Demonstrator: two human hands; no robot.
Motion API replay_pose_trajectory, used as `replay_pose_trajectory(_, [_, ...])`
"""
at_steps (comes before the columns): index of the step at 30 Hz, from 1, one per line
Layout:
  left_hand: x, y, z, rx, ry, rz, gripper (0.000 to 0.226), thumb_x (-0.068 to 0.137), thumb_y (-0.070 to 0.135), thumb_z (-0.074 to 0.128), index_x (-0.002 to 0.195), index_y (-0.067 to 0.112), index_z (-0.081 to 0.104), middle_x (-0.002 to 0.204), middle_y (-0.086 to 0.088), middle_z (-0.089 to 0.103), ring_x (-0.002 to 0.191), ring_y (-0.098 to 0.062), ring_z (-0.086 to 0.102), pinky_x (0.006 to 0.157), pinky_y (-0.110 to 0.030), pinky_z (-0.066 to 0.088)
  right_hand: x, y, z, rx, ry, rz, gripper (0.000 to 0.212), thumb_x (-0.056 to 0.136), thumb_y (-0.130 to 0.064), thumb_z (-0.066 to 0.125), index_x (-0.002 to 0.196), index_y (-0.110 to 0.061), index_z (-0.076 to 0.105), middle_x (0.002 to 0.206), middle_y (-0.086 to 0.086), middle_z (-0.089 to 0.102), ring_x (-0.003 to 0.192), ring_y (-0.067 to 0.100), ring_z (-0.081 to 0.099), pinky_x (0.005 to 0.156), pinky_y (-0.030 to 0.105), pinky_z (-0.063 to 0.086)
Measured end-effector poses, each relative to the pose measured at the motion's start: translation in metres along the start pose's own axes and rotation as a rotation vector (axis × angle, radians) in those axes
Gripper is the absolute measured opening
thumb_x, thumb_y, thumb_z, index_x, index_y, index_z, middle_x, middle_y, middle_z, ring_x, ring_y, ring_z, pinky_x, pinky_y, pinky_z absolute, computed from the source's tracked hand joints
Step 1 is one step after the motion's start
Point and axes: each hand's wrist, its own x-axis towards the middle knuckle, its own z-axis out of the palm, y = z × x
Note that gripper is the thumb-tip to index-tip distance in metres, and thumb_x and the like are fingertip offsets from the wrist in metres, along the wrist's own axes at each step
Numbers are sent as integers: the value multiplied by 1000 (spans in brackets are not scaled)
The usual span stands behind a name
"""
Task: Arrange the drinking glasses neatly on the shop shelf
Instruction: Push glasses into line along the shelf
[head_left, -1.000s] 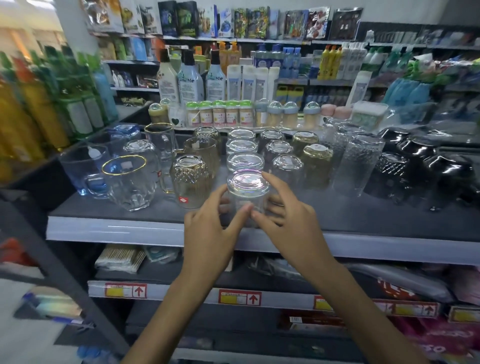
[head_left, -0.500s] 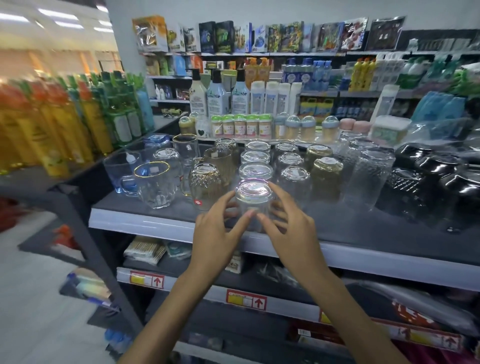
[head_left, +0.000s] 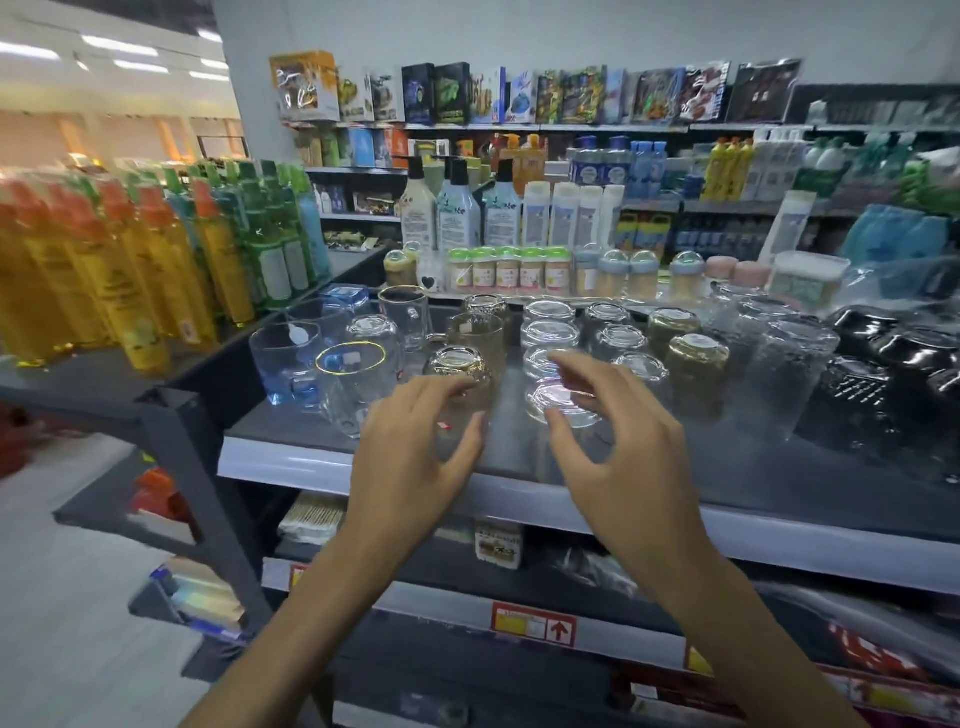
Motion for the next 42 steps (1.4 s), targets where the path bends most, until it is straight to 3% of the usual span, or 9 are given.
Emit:
replay_pose_trajectory(6, [44,-29,-5,217,-256,26,66,86,52,62,145,24,51,141,-6,52,129,-27,51,105,-42,47,39,-19,48,-124,-216,155,55,94,-13,66,144,-30,51,131,-7,61,117,12,59,103,35,49])
replay_pose_trajectory(10, [64,-41,4,412,-506,51,80,85,52,65,155,30,34,151,-8,41,129,-32,53,99,-42,49,51,-18,71,-340,-418,297,66,96,-9,61,156,-19,34,146,6,49,133,28,51,110,40,41])
replay_pose_trajectory(15, [77,-43,5,428,-612,40,84,88,42,68,158,33,24,145,-10,41,124,-35,56,89,-42,50,60,-20,84,-464,-561,404,56,90,-3,60,143,-11,42,129,12,54,122,34,54,90,38,43])
replay_pose_trajectory(19, [85,-45,5,370,-614,15,81,83,33,77,153,35,34,131,-8,45,116,-34,59,82,-39,49,59,-20,92,-476,-629,457,52,89,-6,61,138,-6,43,124,16,53,117,38,55,82,37,41])
replay_pose_trajectory(24, [75,-45,6,259,-517,-1,68,83,26,74,146,36,49,131,-4,50,119,-30,57,89,-43,53,45,-22,102,-450,-527,487,73,92,-6,58,155,-8,22,138,15,42,126,40,51,98,47,47])
replay_pose_trajectory(29, [69,-38,-4,191,-366,121,64,84,22,74,144,35,56,141,-3,53,125,-30,51,97,-45,48,36,-18,114,-403,-371,482,92,93,-10,60,163,-18,2,149,9,27,124,35,52,98,46,48])
replay_pose_trajectory(33, [75,-31,-27,184,-248,244,61,81,18,79,139,26,62,140,-7,57,122,-33,52,97,-45,48,38,-21,118,-194,-179,423,94,92,-19,68,164,-24,9,157,1,28,136,21,44,100,27,38])
replay_pose_trajectory(39, [102,-33,-73,-13,-367,407,62,81,28,85,139,31,64,144,5,56,130,-15,45,106,-20,30,59,-33,100,33,-57,390,106,74,-26,88,157,-41,24,157,-11,40,138,7,43,107,26,43])
replay_pose_trajectory(42, [115,-28,-95,-241,-375,354,55,84,19,84,135,30,66,138,15,61,131,-2,51,111,-17,37,64,-47,89,2,41,357,98,67,-43,90,148,-37,36,144,-11,51,128,8,52,102,28,46])
